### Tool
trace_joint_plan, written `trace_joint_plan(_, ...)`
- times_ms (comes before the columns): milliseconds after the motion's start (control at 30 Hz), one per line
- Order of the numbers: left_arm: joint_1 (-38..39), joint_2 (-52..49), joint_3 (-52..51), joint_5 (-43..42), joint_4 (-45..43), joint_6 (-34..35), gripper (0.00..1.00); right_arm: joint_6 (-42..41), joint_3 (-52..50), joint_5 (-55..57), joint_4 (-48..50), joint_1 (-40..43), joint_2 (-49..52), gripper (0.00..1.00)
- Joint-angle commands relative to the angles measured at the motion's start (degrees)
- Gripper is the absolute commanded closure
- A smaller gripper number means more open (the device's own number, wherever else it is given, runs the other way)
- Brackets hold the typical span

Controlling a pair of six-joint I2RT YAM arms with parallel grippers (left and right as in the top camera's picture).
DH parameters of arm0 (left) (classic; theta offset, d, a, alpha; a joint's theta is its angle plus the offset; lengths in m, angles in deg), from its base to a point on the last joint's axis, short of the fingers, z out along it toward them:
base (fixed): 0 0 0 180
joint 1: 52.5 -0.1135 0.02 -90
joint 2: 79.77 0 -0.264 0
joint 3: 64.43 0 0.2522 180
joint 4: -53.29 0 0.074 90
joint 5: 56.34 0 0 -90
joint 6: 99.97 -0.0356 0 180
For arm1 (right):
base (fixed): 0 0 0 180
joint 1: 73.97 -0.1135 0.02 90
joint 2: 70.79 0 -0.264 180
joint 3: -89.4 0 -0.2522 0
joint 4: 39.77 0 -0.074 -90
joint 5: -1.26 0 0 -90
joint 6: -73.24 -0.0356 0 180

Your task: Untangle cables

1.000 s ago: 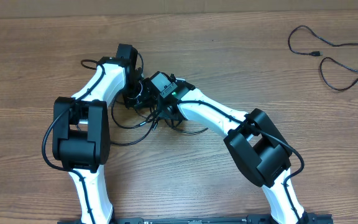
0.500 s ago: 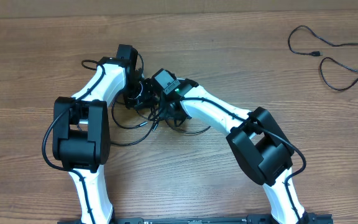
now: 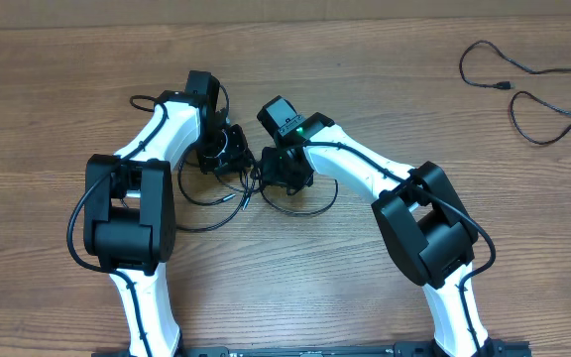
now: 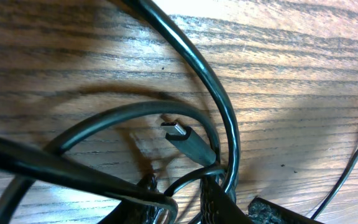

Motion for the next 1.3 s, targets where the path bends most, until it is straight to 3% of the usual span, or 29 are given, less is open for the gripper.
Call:
trace_joint_plan(0,0.79,-2.78,-1.49,1.53,0.17,0.0,0.74,-0.44,-0.46,1.11,-1.44,0.13,1.05,0.62)
trace_joint_plan(400,0.76,-2.78,-1.49,1.53,0.17,0.0,0.74,-1.7,-2.49,7.58,-0.83,-2.05,1.11,0.63)
trace_joint_plan(767,0.74,-2.78,-1.49,1.53,0.24,0.0,0.75,-4.57,-3.67,22.45,-1.01,-5.53,1.16,0.7)
trace_joint_plan(1267,-4.48,-2.78,-1.49,4.48,1.86,0.39,0.69,-2.8,0.0,19.63,-9.57,1.55,2.01,0.69)
